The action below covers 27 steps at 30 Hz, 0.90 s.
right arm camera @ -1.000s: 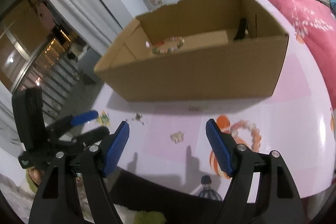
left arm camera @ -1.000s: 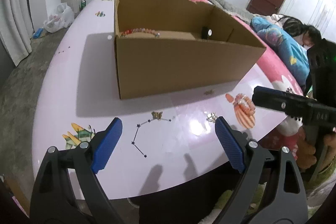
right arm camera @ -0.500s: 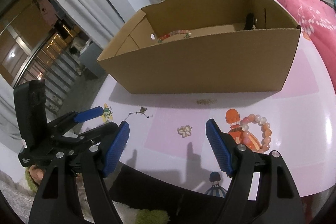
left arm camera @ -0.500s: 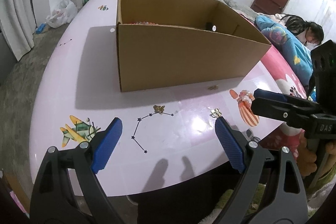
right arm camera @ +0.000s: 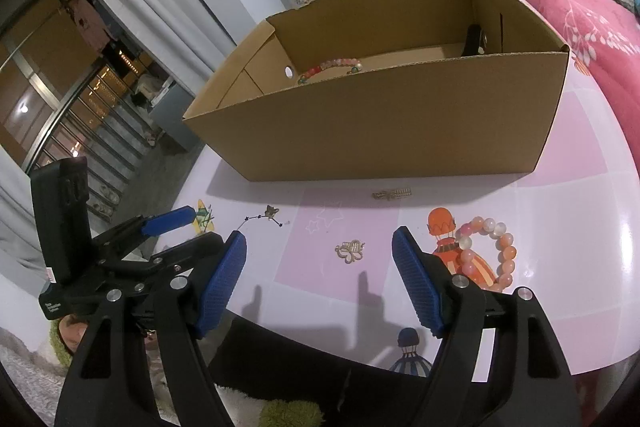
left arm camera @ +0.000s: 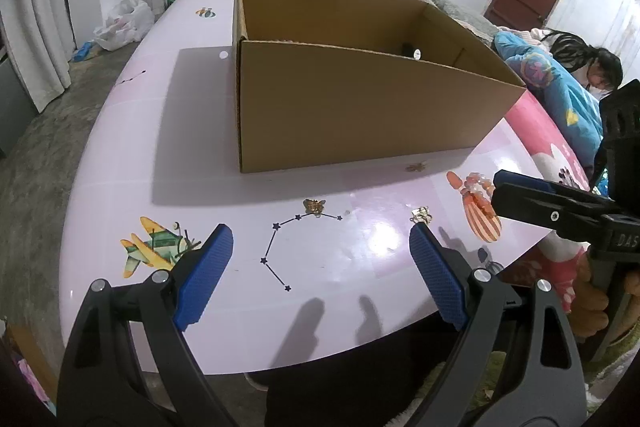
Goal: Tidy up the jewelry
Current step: 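Withdraw the left gripper from the box and lower it to the gold butterfly charm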
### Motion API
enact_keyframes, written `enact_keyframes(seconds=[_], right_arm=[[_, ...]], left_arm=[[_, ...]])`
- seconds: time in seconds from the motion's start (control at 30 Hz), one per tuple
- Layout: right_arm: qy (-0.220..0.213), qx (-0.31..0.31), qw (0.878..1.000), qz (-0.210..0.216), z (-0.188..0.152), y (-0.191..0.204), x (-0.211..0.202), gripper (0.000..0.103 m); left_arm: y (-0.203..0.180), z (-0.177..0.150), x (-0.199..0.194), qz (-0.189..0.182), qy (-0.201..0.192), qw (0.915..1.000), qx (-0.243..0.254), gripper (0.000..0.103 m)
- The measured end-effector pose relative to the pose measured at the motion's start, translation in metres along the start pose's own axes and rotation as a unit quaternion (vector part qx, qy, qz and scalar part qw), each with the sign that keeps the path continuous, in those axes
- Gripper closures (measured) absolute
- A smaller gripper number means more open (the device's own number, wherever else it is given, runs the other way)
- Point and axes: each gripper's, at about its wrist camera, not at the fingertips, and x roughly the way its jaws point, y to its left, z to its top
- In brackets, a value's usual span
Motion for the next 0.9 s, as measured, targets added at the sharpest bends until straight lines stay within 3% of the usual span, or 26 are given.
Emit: enact_keyframes(seconds=[0.67,0.9], right_arm=[[-0.015,0.006,1.000,-0.001,-0.003,-0.004,-0.009,0.030],[-0.010,0.013,1.000,0.009,-0.012,-0.008,-0.006,0.030]], left_arm=[[0.012,-0.004,-0.005,0.004,-0.017,0.9997,-0.016,0.017],[0.009,-0.011,-0.013,0.022,-0.040,0.9989,0.009,0.017]])
